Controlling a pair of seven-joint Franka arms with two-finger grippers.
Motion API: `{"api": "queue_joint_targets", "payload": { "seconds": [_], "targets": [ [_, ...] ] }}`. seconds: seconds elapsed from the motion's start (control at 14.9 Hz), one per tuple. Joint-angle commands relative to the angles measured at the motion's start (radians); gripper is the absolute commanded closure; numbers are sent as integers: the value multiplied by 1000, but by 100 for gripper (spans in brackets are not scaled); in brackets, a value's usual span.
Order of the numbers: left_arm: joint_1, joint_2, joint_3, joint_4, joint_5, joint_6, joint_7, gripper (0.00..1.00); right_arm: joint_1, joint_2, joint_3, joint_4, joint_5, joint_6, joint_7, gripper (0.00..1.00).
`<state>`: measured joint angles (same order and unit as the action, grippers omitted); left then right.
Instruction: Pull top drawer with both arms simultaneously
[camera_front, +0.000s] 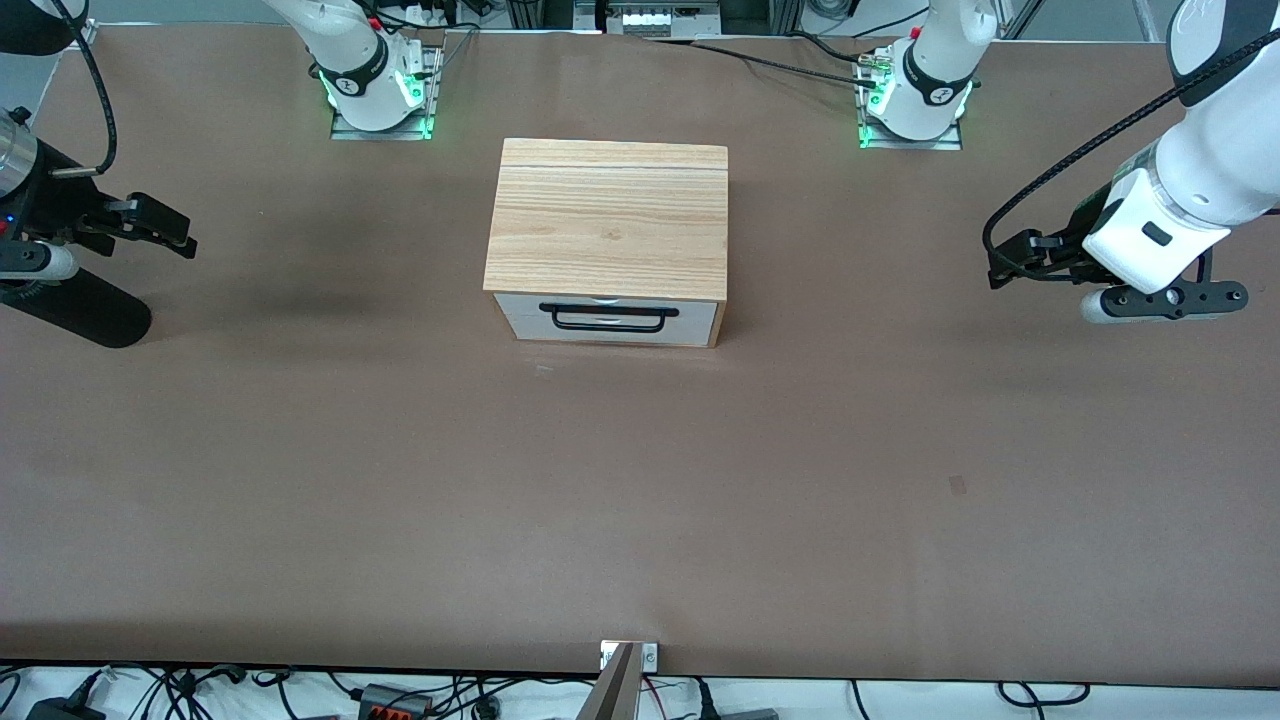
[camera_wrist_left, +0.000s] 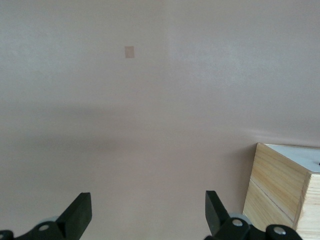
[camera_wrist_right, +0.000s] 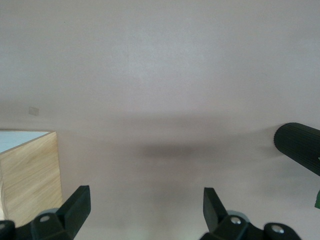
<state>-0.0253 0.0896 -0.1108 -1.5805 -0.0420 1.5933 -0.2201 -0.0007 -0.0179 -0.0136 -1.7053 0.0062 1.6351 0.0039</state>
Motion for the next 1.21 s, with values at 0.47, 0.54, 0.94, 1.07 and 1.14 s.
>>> {"api": "queue_joint_targets", "payload": {
  "seconds": [0.47,0.54,0.94,1.07,1.14],
  "targets": [
    [-5,-8,-9,-1,8,-1,2,0,4,9,3,21,5,-23,5,0],
    [-5,-7,-9,-1,7,-1,4,0,5,9,3,23,5,-34,5,0],
    [-13,85,-10,14,-174,40,11,0,70,10,3,23,-3,-97,19,0],
    [-12,145,-12,27,-234,80,24,0,67,13,1,23,-6,-97,15,0],
    [-15,163,-10,28,-266,89,69,0,64,24,1,23,3,-98,11,0]
  ]
}}
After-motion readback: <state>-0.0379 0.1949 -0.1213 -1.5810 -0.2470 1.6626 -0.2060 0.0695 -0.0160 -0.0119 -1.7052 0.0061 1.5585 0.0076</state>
